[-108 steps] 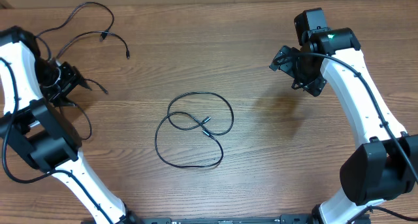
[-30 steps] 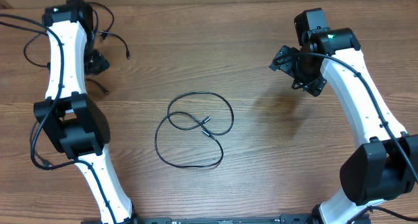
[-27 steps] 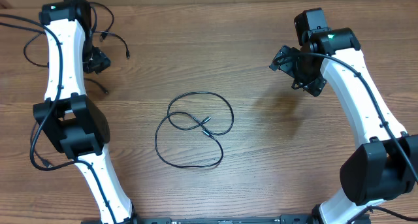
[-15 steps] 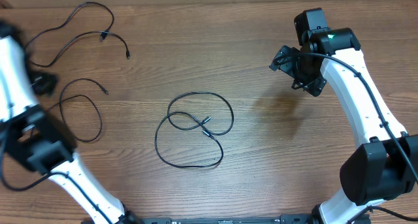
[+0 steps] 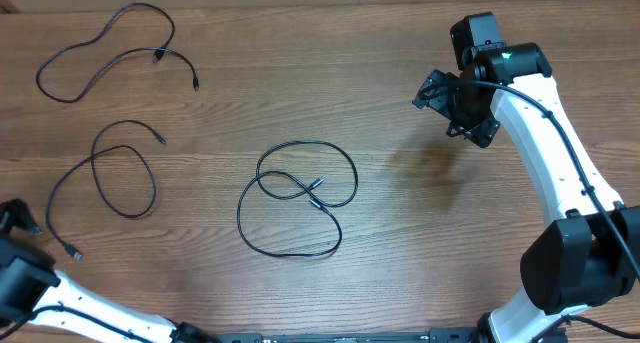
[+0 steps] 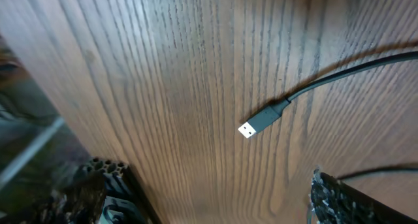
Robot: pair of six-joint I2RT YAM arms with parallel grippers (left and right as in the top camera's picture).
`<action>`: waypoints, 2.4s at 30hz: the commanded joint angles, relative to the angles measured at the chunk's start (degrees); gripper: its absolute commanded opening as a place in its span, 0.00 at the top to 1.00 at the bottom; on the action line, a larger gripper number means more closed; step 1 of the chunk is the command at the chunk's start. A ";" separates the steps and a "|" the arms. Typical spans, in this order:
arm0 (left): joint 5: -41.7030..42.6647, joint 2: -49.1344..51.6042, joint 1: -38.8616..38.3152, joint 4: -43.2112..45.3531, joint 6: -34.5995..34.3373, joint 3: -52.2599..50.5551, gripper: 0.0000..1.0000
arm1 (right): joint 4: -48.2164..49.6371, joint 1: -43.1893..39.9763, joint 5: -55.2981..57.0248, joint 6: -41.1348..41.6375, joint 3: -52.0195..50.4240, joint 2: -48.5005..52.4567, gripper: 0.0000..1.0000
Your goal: Untangle cables
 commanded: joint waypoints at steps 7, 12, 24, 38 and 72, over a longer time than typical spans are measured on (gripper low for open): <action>6.71 -6.21 0.55 1.57 7.08 -0.39 0.00 | 0.09 -0.15 -0.09 -0.24 -0.11 -0.04 0.00; 7.34 -13.29 0.52 2.10 7.96 -1.01 0.01 | 0.09 -0.15 -0.09 -0.24 -0.11 -0.04 0.00; 6.69 -41.86 0.52 30.45 3.87 -36.26 0.00 | 0.09 -0.15 -0.09 -0.24 -0.11 -0.04 0.00; 7.41 -30.08 -0.31 46.27 12.33 -47.19 0.03 | 0.09 -0.15 -0.09 -0.24 -0.11 -0.04 0.00; 25.31 -14.91 -3.91 63.25 12.00 -47.21 0.96 | 0.09 -0.15 -0.09 -0.24 -0.11 -0.04 0.00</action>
